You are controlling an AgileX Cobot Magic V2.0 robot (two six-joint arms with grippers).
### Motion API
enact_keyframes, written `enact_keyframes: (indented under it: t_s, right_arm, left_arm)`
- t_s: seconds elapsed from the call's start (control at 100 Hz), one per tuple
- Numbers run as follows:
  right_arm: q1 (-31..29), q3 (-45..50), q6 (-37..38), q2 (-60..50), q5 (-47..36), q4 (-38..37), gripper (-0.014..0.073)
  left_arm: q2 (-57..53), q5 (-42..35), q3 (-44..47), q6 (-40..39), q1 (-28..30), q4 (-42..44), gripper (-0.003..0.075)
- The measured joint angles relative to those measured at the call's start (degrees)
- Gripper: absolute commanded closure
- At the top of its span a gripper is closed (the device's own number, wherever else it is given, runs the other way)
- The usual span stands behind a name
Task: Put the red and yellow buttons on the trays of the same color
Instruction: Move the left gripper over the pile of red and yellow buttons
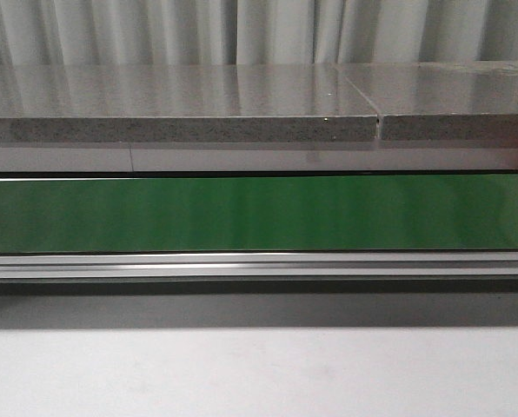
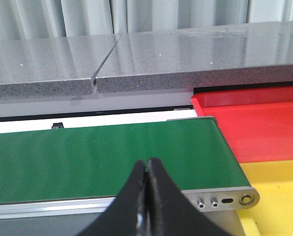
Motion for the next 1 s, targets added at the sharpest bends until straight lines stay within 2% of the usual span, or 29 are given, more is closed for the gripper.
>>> enact_keyframes:
  t_s: [0.21,0.43,0.62,0.83,1.0]
  right_arm:
    - [0.0,0.0,0.0,0.0,0.0,0.0,0.0660]
    - [0.0,0.0,0.0,0.0,0.0,0.0,0.0660]
    - [0.0,0.0,0.0,0.0,0.0,0.0,0.0660]
    - [0.0,0.0,0.0,0.0,0.0,0.0,0.0660]
    - [0.0,0.0,0.0,0.0,0.0,0.0,0.0660]
  left_arm:
    - [9.4,0.0,-5.5,-4.9,0.0,0.7,0.0228]
    - [22.2,4.3,-14.1,-9.2,0.6,0.9,0.0229]
    - [32.6,9.2,-21.3,-13.0,5.6,0.6,0.0229]
    - [41.4,17.1,-27.1,-13.5,13.2,-4.1,0.0228]
    - [46.5,18.9,-29.2,-13.5,16.5,-5.3,0.0228]
